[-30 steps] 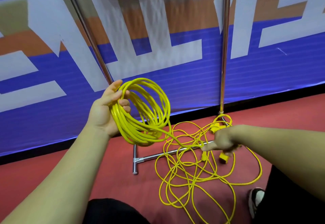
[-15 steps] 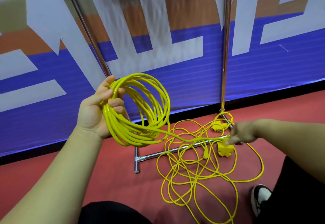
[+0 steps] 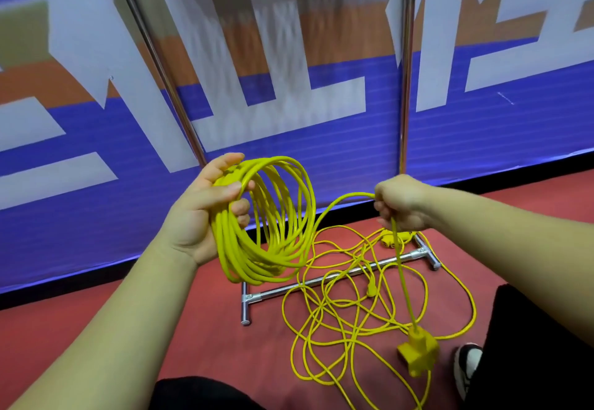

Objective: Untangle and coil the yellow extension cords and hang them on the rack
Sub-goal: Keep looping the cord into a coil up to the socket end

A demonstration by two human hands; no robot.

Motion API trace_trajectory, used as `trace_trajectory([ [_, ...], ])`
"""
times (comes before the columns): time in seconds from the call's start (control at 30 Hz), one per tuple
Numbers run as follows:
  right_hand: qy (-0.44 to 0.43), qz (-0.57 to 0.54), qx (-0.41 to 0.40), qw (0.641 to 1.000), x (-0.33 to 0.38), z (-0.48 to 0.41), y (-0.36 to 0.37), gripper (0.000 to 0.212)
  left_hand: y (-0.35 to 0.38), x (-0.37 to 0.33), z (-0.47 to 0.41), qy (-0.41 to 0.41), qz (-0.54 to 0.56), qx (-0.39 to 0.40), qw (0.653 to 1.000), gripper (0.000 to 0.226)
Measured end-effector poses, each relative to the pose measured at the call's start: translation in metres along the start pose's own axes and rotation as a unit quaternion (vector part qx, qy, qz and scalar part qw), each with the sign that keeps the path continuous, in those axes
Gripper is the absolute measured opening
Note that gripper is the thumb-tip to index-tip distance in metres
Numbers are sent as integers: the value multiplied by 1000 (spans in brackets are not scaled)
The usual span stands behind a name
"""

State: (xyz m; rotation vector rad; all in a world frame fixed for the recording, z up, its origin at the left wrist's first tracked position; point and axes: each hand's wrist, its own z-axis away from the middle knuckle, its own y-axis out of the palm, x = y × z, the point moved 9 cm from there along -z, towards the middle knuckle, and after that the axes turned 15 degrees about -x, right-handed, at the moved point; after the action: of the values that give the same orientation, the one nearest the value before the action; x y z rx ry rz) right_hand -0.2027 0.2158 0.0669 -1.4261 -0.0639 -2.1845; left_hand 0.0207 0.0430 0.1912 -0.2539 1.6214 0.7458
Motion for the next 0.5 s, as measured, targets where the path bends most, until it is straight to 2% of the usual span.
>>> trace_trajectory([
  [0.07, 26, -56, 39, 997, 12, 13, 9, 15, 6, 8, 3, -6, 18, 5, 1000, 48],
  [0.13, 8, -77, 61, 995, 31, 30, 14, 15, 11, 17, 3, -19, -2, -6, 1000, 44],
  [0.3, -142, 42, 36, 988, 67, 60, 12, 16, 28, 28, 8, -30, -30, -13, 999, 44],
  [0.5, -150, 62, 98, 982, 74, 85, 21, 16, 31, 34, 8, -26, -75, -24, 997, 55],
])
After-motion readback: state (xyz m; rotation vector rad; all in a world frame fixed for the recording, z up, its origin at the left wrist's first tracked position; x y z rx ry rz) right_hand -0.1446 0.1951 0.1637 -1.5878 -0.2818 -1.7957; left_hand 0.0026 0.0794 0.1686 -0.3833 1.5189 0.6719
